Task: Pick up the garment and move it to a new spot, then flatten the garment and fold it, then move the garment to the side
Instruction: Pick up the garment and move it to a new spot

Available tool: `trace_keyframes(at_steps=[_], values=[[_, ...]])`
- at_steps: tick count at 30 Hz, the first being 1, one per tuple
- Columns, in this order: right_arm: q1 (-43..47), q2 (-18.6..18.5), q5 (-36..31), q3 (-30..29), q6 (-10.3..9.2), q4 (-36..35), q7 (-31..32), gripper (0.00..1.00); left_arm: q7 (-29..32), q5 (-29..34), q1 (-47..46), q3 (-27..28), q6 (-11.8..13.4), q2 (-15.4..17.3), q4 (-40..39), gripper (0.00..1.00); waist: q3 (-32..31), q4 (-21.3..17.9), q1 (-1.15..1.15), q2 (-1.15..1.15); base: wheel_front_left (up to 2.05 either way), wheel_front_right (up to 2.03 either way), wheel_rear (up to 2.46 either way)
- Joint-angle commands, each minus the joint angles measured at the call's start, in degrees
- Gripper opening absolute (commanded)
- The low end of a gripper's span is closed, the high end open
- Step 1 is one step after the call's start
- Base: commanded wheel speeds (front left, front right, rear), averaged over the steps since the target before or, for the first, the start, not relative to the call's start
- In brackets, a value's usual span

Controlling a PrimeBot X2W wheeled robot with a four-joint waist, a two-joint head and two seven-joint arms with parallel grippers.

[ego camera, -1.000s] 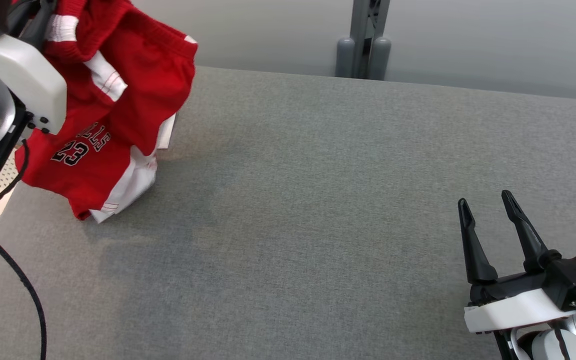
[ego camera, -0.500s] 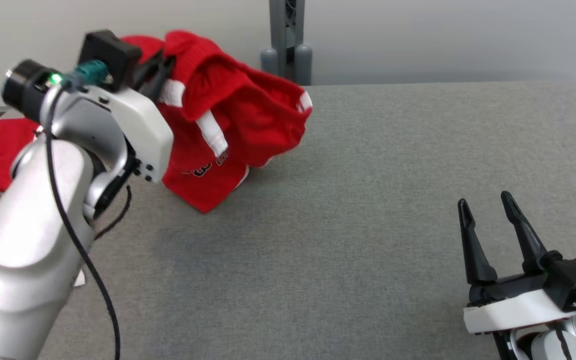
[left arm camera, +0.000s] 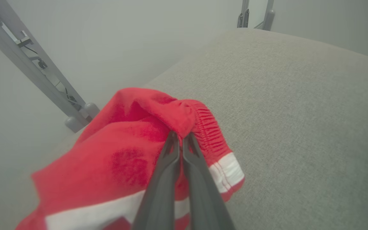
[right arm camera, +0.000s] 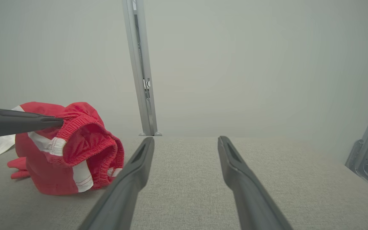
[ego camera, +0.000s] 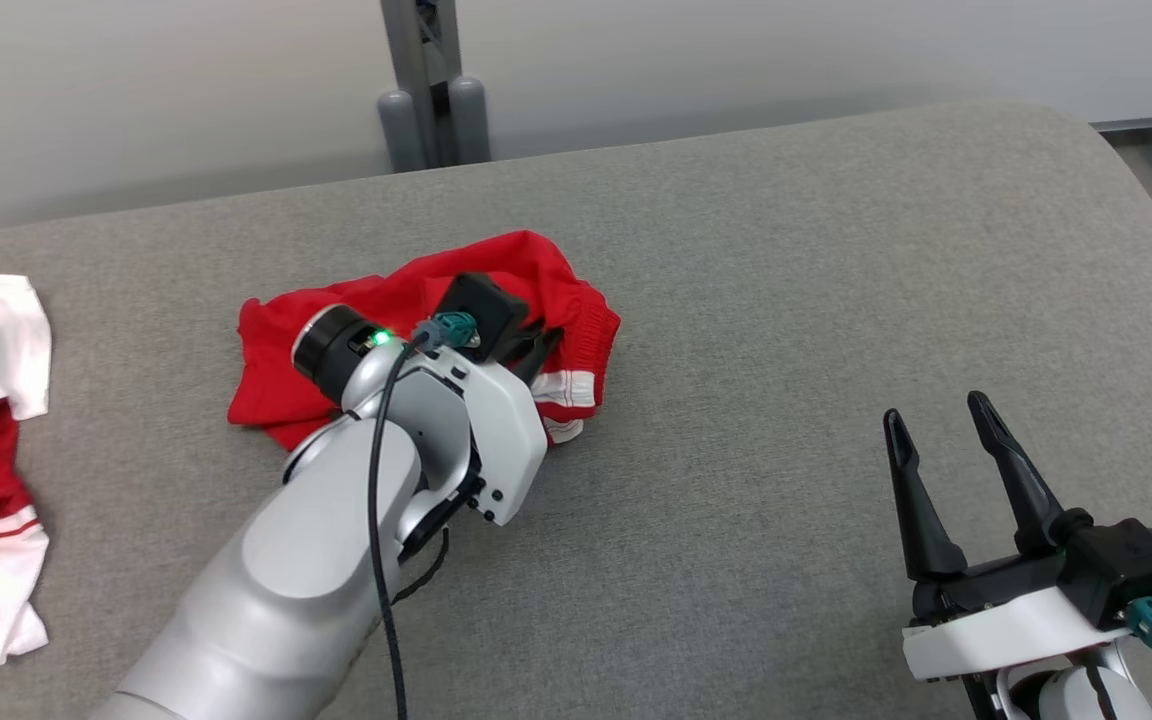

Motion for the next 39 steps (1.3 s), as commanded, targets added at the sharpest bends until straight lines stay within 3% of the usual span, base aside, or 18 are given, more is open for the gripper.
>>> trace_keyframes(at_steps=[1,8,14,15,16,18,30,39], values=[[-0.2,-0.4,0.5,0.2,0.01,0.0,-0.1,1.00,-0.8,0.1,-0.5,-0.7,-0.4,-0.6,2.0,0.00,0.9,-2.0,0.00,0.00,0.00,0.00,0.00],[-0.2,-0.4,1.1,1.8,0.01,-0.1,-0.1,1.00,-5.1,-1.7,-2.2,-3.6,-1.1,-4.2,10.5,0.00,2.7,-6.2,0.00,0.00,0.00,0.00,0.00],[-0.4,-0.4,1.4,2.3,0.01,-0.2,-0.1,1.00,-8.3,-3.2,-3.3,-4.7,-1.2,-4.8,14.8,0.00,3.7,-7.5,0.00,0.00,0.00,0.00,0.00],[-0.3,-0.4,1.4,2.3,0.01,-0.2,-0.1,1.00,-9.8,-4.1,-3.7,-4.6,-0.8,-5.0,16.3,0.05,3.9,-7.6,0.00,0.00,0.00,0.00,0.00],[-0.2,-0.4,1.4,2.3,0.01,-0.1,-0.1,1.00,-10.4,-4.3,-3.8,-5.0,-0.6,-5.1,16.9,0.42,4.0,-7.5,0.00,0.00,0.00,0.00,0.00],[-0.3,-0.4,1.6,2.2,0.01,0.0,-0.1,1.00,-11.7,-5.8,-3.7,-5.6,-0.5,-5.2,16.7,1.00,4.1,-7.1,0.00,0.00,0.00,0.00,0.00],[-0.4,-0.4,1.0,-0.2,0.01,0.6,-0.1,1.00,-17.4,-11.2,-1.7,-12.9,1.6,-5.1,11.4,1.00,1.0,-0.5,0.00,0.00,0.00,0.00,0.00],[1.4,-0.4,0.5,-2.2,0.01,0.6,-0.1,1.00,-21.3,-13.1,4.9,-12.3,3.8,-4.7,11.2,1.00,-2.7,3.8,0.00,0.00,0.00,0.00,0.00]])
